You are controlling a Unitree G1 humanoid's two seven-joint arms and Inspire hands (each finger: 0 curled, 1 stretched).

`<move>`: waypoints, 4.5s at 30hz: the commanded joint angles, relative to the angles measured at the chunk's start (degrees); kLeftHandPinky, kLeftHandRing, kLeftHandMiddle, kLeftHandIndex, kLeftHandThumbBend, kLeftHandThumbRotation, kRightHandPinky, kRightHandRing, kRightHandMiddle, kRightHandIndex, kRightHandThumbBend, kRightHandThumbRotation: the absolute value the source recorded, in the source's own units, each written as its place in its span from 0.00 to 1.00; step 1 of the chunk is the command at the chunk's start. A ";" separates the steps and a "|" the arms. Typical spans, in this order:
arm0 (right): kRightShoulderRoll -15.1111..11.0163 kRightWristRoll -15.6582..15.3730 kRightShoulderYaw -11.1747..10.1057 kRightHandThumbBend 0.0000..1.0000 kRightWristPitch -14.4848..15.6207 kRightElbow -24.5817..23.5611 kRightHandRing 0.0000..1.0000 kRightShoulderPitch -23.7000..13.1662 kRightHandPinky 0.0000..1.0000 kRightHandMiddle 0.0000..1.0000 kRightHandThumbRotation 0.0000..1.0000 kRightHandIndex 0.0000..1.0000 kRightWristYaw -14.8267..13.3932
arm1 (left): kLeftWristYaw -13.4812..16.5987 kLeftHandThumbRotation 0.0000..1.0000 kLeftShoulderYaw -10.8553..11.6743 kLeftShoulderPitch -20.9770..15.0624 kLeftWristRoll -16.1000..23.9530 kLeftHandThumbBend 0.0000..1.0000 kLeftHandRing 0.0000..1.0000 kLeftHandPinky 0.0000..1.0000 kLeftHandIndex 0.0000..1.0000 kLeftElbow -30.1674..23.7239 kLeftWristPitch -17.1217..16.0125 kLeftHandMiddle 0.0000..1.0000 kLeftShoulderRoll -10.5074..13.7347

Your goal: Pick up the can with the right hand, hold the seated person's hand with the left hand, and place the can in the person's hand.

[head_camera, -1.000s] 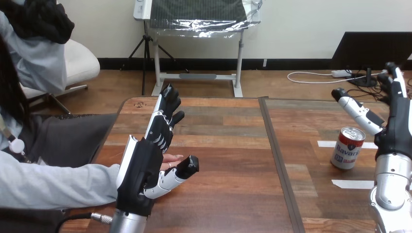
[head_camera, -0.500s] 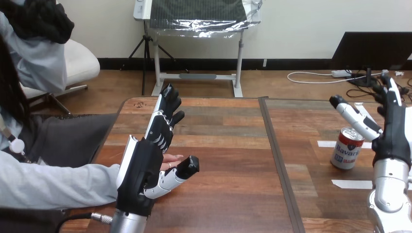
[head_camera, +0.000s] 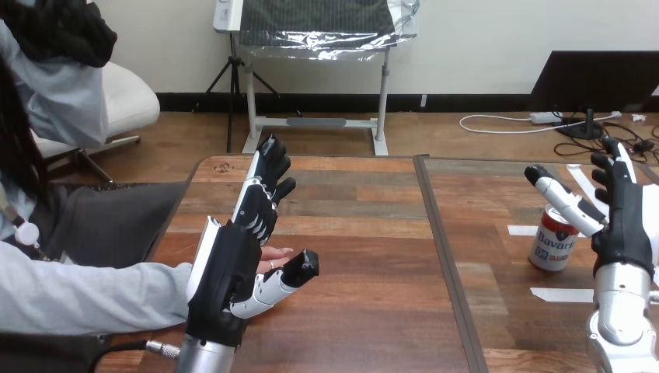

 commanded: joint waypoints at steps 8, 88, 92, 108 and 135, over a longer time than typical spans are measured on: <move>-0.13 1.80 0.29 1.00 0.77 1.36 0.93 -5.49 0.93 0.91 0.46 0.95 2.18 | -1.14 0.65 0.13 -1.25 -1.97 1.00 0.97 0.93 1.00 -2.44 0.17 1.00 -0.25; -0.35 1.63 1.67 1.00 10.03 5.76 0.91 -6.68 0.83 0.95 0.48 0.99 7.34 | -2.66 0.64 0.70 -1.37 -2.43 1.00 0.97 0.91 0.99 -2.59 0.05 1.00 0.23; -0.28 1.83 1.52 1.00 10.22 5.87 0.91 -6.76 0.84 0.96 0.47 0.99 7.94 | -2.73 0.65 0.68 -1.37 -2.53 1.00 0.97 0.91 0.98 -2.59 -0.02 0.99 0.24; -0.16 1.49 1.85 1.00 11.06 6.39 0.89 -7.09 0.80 0.95 0.47 0.99 8.15 | -3.24 0.65 0.55 -1.18 -3.18 1.00 0.96 0.91 0.98 -2.83 0.16 0.99 0.19; 0.15 1.36 2.30 1.00 12.95 7.07 0.90 -8.45 0.81 0.95 0.42 0.98 7.89 | -3.04 0.65 0.56 -0.96 -2.93 1.00 0.96 0.90 0.97 -2.97 0.04 0.98 0.14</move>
